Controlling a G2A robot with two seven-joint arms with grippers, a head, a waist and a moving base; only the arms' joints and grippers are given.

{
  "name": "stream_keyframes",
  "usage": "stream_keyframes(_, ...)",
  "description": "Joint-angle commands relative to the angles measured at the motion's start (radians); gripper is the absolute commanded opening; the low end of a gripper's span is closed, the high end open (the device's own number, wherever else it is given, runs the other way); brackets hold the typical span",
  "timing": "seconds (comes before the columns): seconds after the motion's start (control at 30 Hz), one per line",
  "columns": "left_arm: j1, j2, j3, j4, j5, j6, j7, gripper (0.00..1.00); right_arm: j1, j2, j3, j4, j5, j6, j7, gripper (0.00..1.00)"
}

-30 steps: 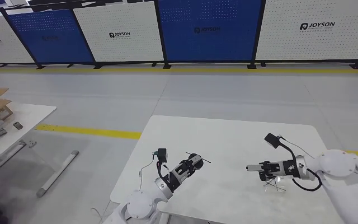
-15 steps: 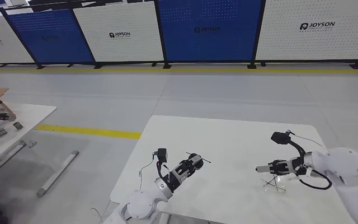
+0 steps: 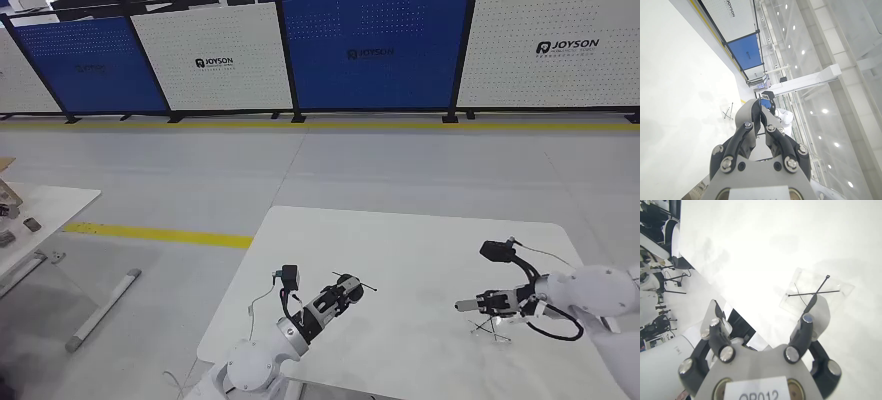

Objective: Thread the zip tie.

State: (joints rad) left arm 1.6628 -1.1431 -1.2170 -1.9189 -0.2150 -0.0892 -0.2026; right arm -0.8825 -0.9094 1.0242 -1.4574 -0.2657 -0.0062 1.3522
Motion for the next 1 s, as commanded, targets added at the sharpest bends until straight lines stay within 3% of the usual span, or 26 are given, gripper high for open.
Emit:
stream_keyframes(0.0,0.0,0.0,0.0,0.0,0.0,0.0,0.0,0.0,0.013,-0.005,-0.017,-0.006,-0.023,0.04,-0.01,1.0)
stream_keyframes(0.17,0.0,0.0,0.0,0.0,0.0,0.0,0.0,0.0,0.057,-0.018,-0.056,-0.008,-0.072,0.194,-0.008,1.0)
stream_keyframes(0.5,0.0,0.0,0.0,0.0,0.0,0.0,0.0,0.0,0.044,-0.019,-0.078,0.001,-0.115,0.187,-0.02,1.0)
stream_keyframes(0.57,0.0,0.0,0.0,0.0,0.0,0.0,0.0,0.0,0.059,-0.026,-0.099,0.019,-0.156,0.254,-0.045,1.0)
stream_keyframes(0.97,0.0,0.0,0.0,0.0,0.0,0.0,0.0,0.0,0.116,-0.043,-0.135,0.084,-0.169,0.252,-0.004,1.0)
